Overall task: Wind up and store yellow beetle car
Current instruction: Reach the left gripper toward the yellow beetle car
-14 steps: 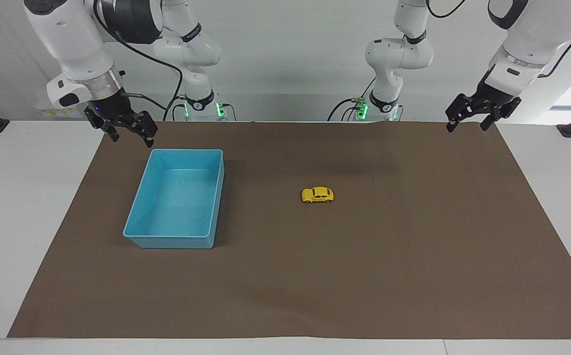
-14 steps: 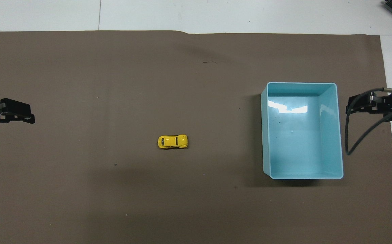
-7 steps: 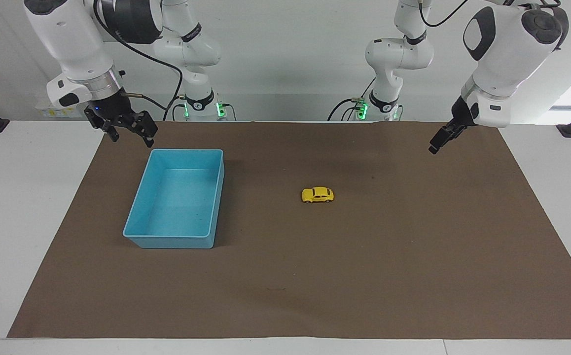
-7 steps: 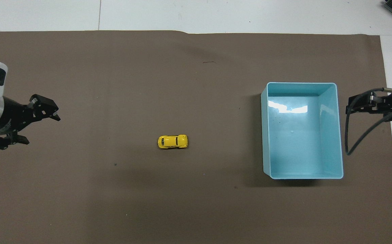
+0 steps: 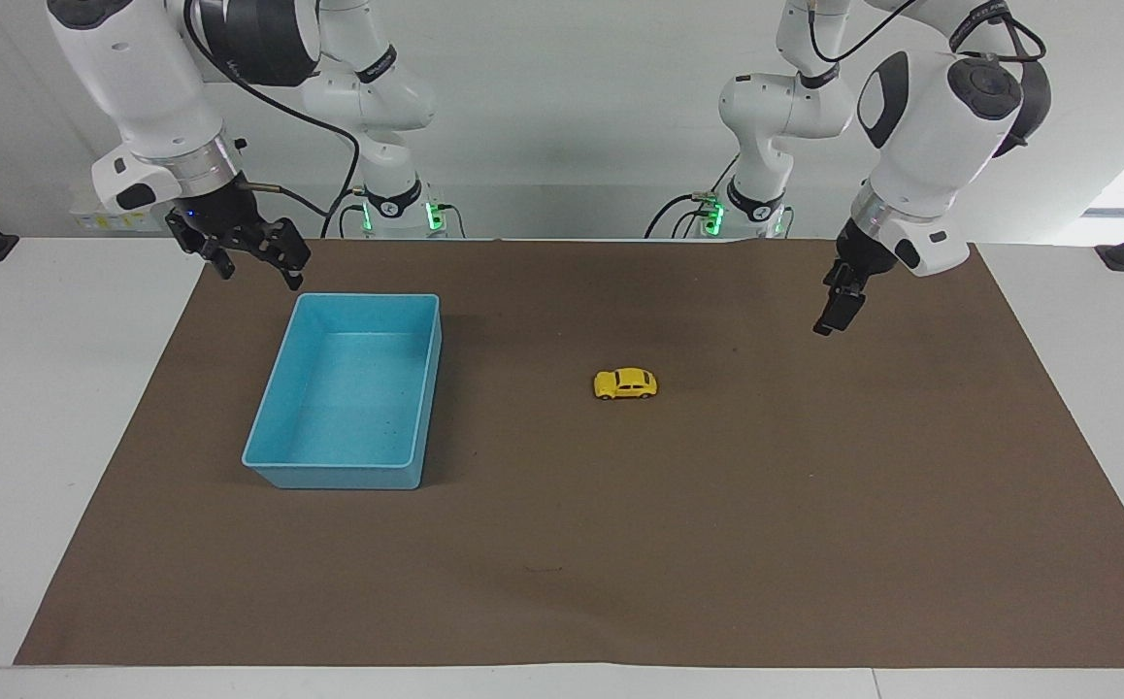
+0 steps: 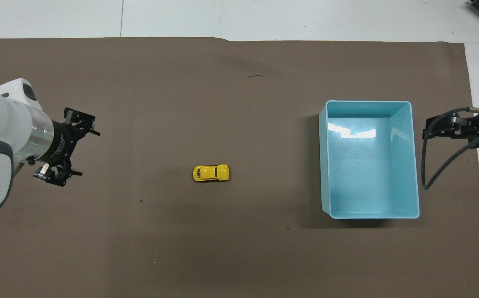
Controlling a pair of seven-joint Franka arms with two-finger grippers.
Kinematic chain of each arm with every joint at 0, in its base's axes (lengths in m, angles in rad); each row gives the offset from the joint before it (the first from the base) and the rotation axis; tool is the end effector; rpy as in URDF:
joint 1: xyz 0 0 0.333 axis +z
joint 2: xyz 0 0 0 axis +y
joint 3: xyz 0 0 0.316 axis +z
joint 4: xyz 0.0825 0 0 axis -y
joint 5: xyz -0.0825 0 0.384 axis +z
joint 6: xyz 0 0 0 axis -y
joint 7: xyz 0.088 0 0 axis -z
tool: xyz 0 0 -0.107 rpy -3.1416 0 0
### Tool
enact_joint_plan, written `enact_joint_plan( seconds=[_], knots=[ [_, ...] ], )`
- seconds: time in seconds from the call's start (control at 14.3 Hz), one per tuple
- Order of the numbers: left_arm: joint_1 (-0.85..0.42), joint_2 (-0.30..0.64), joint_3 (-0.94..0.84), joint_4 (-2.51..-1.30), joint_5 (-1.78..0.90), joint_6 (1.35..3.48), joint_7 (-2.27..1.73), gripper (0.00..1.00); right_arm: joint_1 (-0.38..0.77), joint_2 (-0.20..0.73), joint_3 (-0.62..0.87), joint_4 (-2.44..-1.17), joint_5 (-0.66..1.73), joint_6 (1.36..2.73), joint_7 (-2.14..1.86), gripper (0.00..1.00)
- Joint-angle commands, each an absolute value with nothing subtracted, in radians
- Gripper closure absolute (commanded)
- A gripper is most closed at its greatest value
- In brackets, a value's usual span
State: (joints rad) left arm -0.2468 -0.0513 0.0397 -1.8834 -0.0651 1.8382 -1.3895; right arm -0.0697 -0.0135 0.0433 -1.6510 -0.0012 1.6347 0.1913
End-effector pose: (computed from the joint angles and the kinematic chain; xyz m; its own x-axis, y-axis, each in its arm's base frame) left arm 0.5345 -0.1172 0.5270 0.3627 0.9298 -0.0628 0.9319 -0.3624 0.0171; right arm 0.5544 -0.0146 0.5996 0.9764 -0.2159 -0.0024 -0.2159 -0.9764 0.0023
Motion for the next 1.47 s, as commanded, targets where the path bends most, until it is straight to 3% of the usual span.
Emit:
enact_joint_plan(
  seconds=[0.0,0.49,0.7,1.4],
  knots=[
    [-0.276,-0.023,0.054,-1.898,-0.074,1.908,-1.548,0.00,-0.074,-0.029,0.046,-1.671,-0.002,1.647,0.179,0.00],
    [-0.278,-0.021,0.052,-1.902,-0.074,1.925,-1.642,0.00,-0.074,-0.029,0.046,-1.671,-0.002,1.647,0.179,0.00],
    [-0.339,-0.020,0.052,-1.901,-0.074,1.960,-1.822,0.00,-0.074,-0.031,0.046,-1.671,-0.002,1.647,0.179,0.00],
    [-0.597,0.205,0.048,-1.914,-0.104,2.181,-2.232,0.00,-0.074,-0.031,0.046,-1.671,-0.002,1.647,0.179,0.00]
  ],
)
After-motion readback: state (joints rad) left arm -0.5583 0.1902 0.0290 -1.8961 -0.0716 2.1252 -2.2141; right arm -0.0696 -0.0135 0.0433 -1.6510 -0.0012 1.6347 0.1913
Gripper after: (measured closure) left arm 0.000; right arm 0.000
